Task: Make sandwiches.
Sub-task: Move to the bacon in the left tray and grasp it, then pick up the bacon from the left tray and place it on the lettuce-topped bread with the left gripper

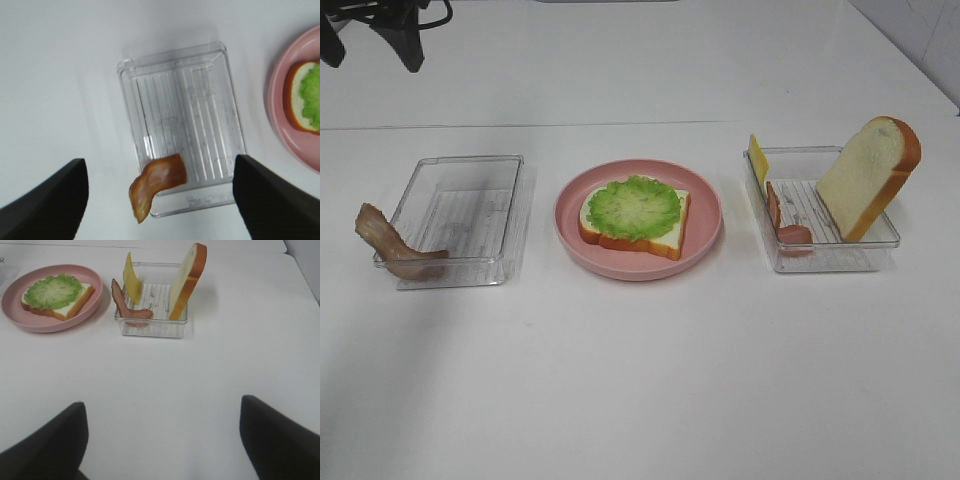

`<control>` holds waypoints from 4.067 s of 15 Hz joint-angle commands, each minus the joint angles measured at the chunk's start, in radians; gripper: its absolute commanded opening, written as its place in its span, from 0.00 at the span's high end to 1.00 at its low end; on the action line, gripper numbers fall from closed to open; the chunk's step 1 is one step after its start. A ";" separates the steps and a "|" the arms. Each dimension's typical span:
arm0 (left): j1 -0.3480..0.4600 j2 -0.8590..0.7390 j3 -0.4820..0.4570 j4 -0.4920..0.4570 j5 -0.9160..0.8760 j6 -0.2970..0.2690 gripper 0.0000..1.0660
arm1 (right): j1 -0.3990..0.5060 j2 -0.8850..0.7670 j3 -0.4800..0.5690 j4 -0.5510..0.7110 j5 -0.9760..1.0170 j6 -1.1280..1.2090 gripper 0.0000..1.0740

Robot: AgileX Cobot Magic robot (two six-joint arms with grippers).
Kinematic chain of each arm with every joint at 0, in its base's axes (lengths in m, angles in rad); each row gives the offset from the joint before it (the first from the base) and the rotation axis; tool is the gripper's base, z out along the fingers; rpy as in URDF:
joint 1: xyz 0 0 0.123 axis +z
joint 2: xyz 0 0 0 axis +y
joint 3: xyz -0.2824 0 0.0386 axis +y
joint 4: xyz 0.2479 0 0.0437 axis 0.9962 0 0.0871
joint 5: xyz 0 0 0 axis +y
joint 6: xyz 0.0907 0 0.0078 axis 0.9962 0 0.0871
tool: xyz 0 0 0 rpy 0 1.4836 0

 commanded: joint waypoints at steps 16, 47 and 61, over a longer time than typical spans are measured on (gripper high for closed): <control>0.000 -0.035 0.413 0.071 -0.081 -0.142 0.29 | -0.006 -0.012 0.003 -0.004 -0.009 -0.005 0.27; 0.000 0.123 0.412 0.078 -0.183 -0.145 0.57 | -0.006 -0.012 0.003 -0.004 -0.009 -0.005 0.27; 0.000 0.025 0.390 0.059 -0.236 -0.145 1.00 | -0.006 -0.012 0.003 -0.004 -0.009 -0.005 0.27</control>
